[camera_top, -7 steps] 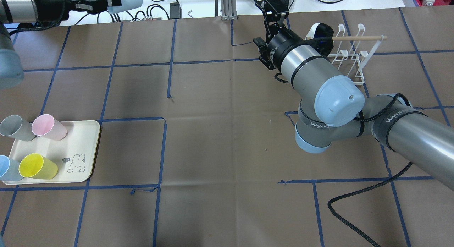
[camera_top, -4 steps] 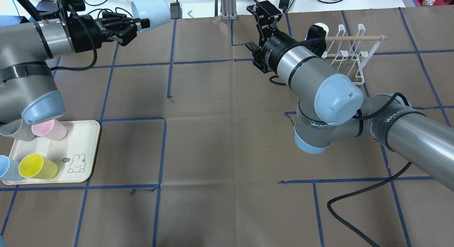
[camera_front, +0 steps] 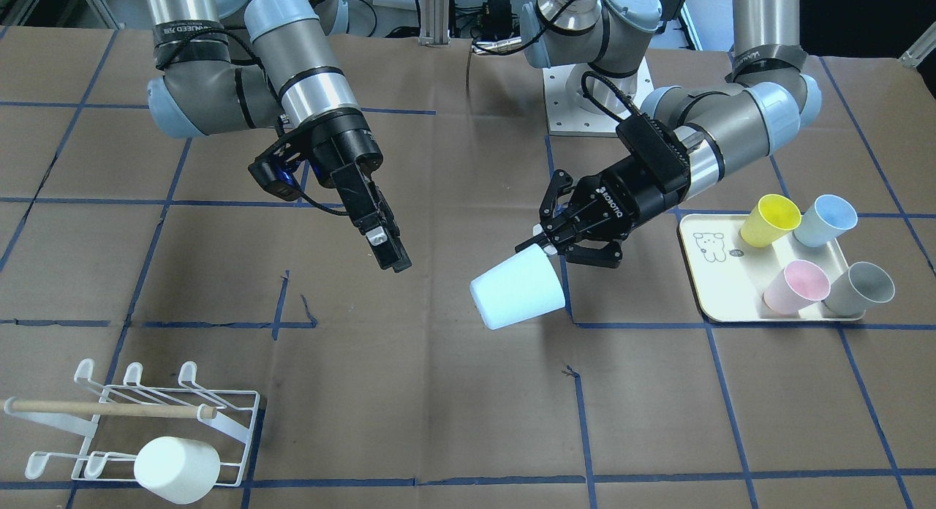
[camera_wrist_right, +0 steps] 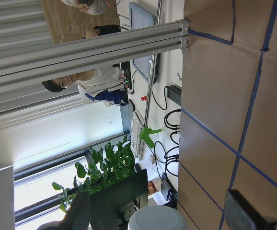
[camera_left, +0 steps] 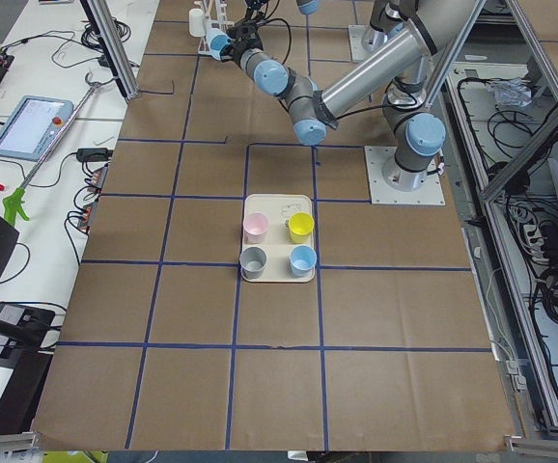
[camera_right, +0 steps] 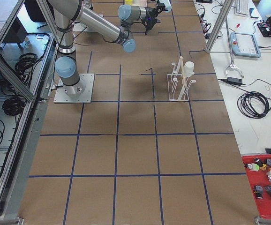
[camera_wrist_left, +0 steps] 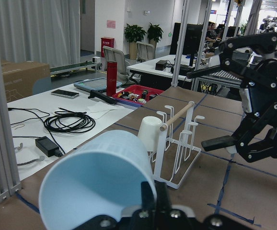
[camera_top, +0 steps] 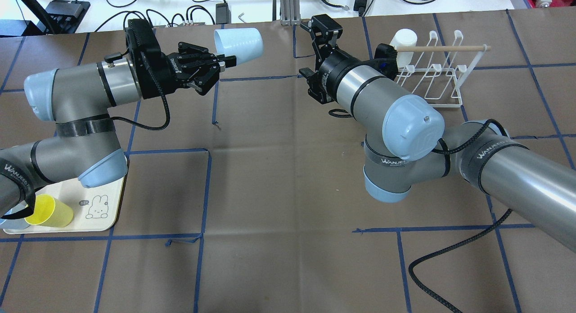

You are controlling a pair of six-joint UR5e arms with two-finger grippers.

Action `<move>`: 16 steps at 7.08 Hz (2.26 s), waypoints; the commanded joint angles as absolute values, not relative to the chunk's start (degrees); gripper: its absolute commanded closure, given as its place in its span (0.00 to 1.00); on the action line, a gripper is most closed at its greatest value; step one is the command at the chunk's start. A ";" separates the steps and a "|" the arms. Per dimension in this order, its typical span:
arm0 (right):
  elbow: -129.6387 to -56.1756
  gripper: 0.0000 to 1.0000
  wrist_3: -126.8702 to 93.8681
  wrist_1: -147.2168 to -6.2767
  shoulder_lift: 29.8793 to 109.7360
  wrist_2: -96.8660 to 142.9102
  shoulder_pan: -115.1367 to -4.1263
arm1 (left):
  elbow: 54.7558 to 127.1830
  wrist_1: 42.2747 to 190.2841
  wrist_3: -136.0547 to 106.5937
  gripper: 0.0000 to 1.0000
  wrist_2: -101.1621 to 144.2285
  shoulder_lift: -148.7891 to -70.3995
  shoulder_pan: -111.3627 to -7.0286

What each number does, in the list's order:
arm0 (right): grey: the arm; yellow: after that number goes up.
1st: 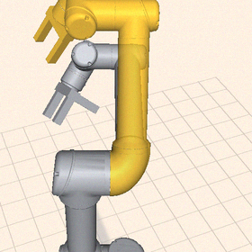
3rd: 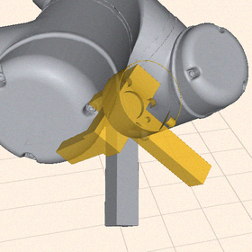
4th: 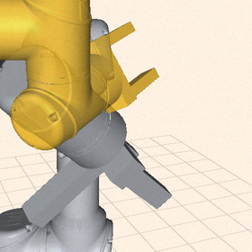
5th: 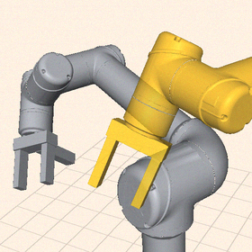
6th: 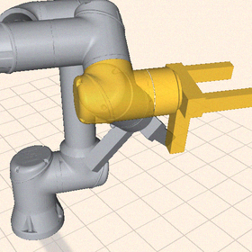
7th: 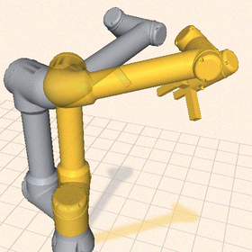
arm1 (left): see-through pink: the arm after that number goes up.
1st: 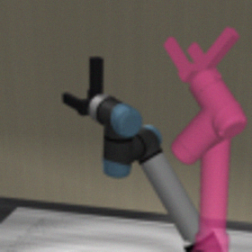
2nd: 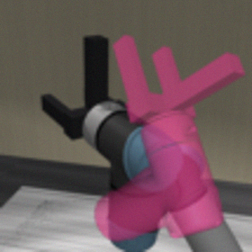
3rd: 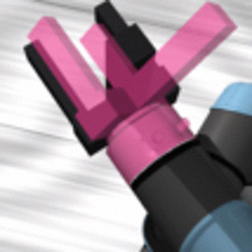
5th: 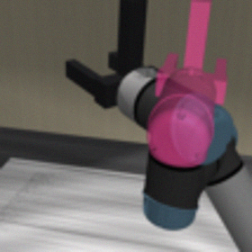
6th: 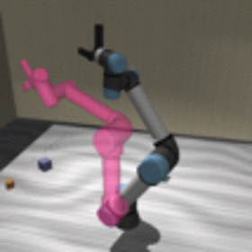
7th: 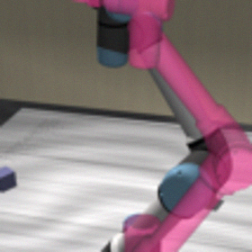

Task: Transfer IKEA cup to right arm and place on rack

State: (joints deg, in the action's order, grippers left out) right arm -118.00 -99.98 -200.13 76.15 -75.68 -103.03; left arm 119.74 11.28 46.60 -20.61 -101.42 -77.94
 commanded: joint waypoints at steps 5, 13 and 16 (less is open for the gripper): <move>-115.85 0.02 -104.59 -190.11 79.28 -76.38 -106.96 | 120.06 10.72 46.23 0.90 -21.27 -101.25 -81.73; -109.51 0.02 -104.85 -187.74 73.31 -76.29 -108.72 | 120.06 10.63 46.32 0.88 -21.18 -101.43 -81.74; -107.67 0.02 -104.85 -186.15 72.60 -76.20 -108.72 | 120.06 10.63 46.32 0.88 -21.27 -101.34 -81.74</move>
State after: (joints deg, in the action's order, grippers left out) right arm -108.10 -104.85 -186.53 72.75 -76.21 -108.70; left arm 120.06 10.63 46.32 -21.26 -101.37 -81.74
